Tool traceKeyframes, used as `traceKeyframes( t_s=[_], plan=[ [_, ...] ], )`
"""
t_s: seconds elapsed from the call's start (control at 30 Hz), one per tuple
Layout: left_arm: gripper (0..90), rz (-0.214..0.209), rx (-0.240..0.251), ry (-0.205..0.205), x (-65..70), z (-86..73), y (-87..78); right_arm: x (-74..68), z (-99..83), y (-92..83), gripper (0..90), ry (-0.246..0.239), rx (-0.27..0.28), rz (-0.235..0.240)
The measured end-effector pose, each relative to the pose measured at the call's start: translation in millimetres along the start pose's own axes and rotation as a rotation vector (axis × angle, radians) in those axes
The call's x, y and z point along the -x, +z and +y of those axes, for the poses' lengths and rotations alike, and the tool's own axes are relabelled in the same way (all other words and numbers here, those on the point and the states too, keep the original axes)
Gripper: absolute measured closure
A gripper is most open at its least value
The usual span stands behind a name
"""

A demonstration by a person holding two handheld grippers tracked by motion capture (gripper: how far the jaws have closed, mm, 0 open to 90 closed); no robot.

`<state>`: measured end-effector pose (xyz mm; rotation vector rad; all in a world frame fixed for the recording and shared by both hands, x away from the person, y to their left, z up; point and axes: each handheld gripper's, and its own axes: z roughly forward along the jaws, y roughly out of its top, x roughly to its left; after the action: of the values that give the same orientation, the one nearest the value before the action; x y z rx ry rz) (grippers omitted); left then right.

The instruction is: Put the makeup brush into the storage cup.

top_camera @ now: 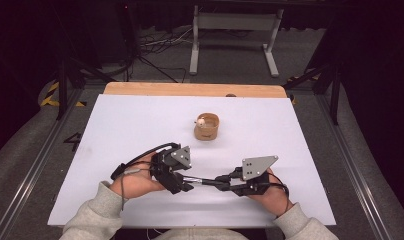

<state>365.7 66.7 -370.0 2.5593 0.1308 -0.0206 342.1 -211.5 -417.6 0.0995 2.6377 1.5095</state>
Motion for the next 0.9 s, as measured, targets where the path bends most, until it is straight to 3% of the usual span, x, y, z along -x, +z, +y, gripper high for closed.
traceKeyframes(
  t_s=[0.33,0.9],
  plan=[
    [35.9,-0.022,0.037,-0.005,-1.4,-6.6,0.2,0.2,-1.2,-2.7,74.5,0.001,0.003,0.0],
    [44.6,-0.053,0.051,-0.02,-2.7,-14.2,0.2,1.3,-3.9,-6.7,74.5,-0.004,0.015,0.002]
  ],
)
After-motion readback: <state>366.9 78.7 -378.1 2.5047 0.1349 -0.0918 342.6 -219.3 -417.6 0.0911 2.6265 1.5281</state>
